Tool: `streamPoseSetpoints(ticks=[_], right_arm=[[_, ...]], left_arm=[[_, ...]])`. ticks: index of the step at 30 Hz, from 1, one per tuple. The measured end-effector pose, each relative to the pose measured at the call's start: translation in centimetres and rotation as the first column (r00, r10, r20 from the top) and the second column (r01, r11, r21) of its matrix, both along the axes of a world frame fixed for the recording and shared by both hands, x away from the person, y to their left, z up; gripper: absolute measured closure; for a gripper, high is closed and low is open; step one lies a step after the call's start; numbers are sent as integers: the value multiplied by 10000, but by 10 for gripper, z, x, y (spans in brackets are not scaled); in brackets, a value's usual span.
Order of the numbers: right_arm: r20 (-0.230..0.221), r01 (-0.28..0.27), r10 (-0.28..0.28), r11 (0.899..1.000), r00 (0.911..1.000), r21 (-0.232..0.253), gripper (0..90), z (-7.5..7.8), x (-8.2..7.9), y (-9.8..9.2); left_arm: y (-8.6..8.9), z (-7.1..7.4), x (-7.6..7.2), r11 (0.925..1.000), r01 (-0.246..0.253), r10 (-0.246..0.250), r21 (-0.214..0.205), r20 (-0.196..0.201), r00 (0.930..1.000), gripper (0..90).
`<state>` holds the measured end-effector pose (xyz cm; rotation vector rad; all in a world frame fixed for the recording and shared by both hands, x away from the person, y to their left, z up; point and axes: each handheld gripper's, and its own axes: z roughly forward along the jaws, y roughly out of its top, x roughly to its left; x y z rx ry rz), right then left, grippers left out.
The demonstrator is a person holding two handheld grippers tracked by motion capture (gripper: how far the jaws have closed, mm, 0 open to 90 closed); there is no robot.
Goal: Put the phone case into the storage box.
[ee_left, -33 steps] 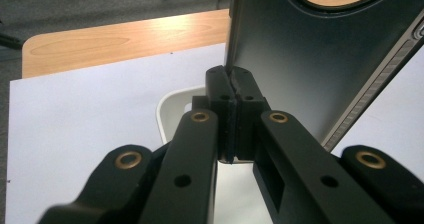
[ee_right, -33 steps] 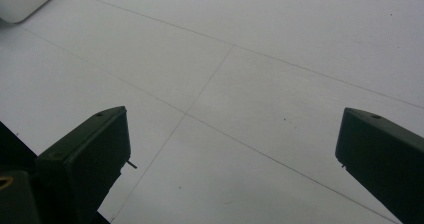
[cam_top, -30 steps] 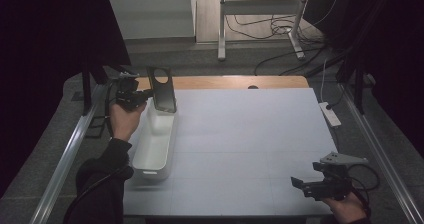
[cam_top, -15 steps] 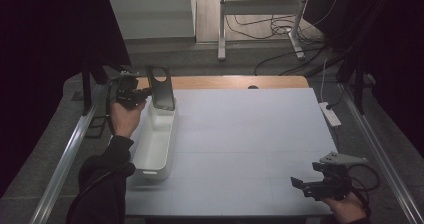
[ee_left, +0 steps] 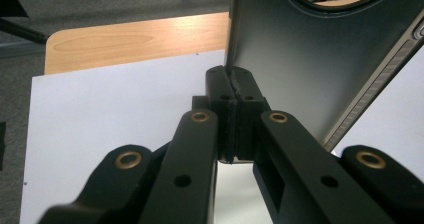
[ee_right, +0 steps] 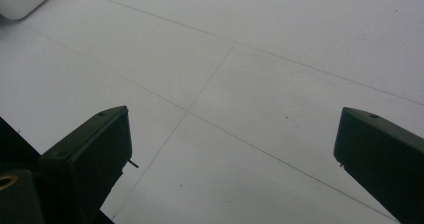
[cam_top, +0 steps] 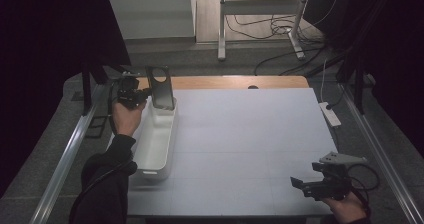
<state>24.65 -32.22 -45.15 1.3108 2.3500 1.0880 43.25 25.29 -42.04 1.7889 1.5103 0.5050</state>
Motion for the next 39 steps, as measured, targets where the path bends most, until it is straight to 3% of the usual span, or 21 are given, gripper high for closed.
streamPoseSetpoints(ticks=[13, 39], right_arm=[[-48, -43, 43, 10000, 10000, -1, 27, 0, 0, 0], [-105, -70, 70, 10000, 9999, -10, 30, 0, 1, 0]], left_arm=[[-1, -10, 2, 9998, -5, 9, 200, -206, 9998, 889], [-2, -34, 2, 9999, 84, -77, 110, -591, 9982, 882]])
